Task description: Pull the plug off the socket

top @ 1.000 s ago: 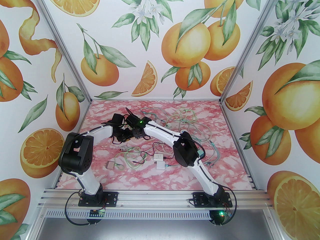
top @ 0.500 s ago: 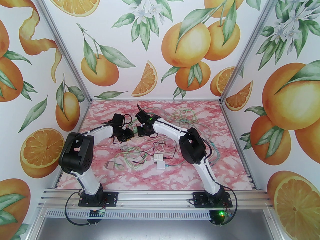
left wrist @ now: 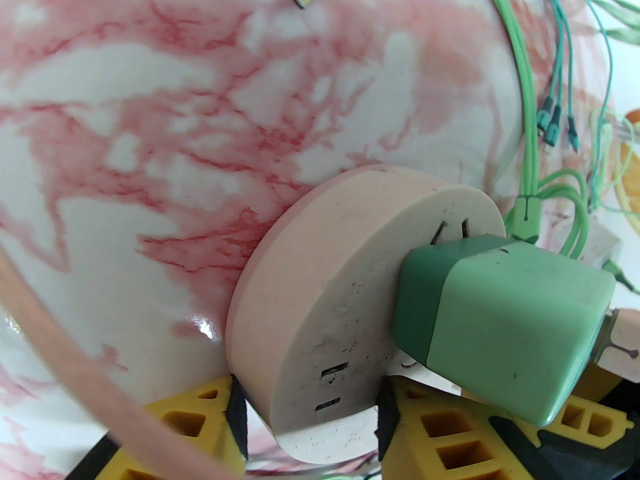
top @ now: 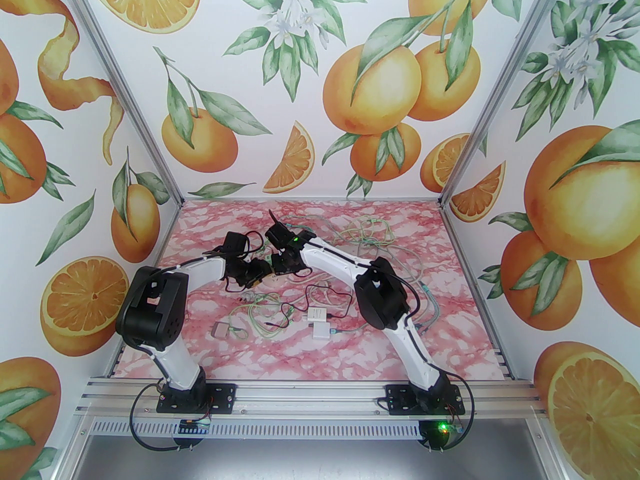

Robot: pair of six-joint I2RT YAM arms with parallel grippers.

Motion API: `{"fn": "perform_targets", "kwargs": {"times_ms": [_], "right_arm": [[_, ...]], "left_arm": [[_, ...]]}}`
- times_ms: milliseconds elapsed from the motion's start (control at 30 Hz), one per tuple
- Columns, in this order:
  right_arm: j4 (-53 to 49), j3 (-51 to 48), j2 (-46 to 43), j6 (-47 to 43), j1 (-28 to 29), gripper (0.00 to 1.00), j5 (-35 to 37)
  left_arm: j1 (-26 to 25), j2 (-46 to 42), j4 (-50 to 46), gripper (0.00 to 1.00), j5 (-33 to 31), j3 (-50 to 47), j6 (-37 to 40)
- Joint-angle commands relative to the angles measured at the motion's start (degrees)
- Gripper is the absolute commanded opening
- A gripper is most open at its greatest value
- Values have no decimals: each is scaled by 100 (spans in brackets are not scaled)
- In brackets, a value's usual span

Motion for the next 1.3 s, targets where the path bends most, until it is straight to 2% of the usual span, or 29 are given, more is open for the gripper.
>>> {"fn": "perform_targets", "kwargs": {"times_ms": [0,200,467,633,800,933,1033,1267], "right_arm": [[-66,558,256,-275,611,18,-604],[-919,1486,855,-602,960,17,67],[-757,1380,608,-628,948,16,160],[-167,760,17,-419,547,17,-407],[564,16,-375,70,22,17,-1378],[623,-77,-413,100,-36,17,-1446],[277,291,-254,-72,115,17,-1090],[-1190,1949,693,-798,876,17,40]], "left_arm": [[-245,601,-110,36,-169,-111,32],[-447,866,-216,32,-339,-171,-80],[-570,1154,-884,28,-722,111,-45],[-568,1334,-1120,27,-832,162,10],[-570,1478,-1176,26,-848,163,65],[-567,1502,-1189,26,-848,171,87],[-569,1529,-1219,26,-848,215,106],[-588,1611,-1282,26,-853,299,137]]}}
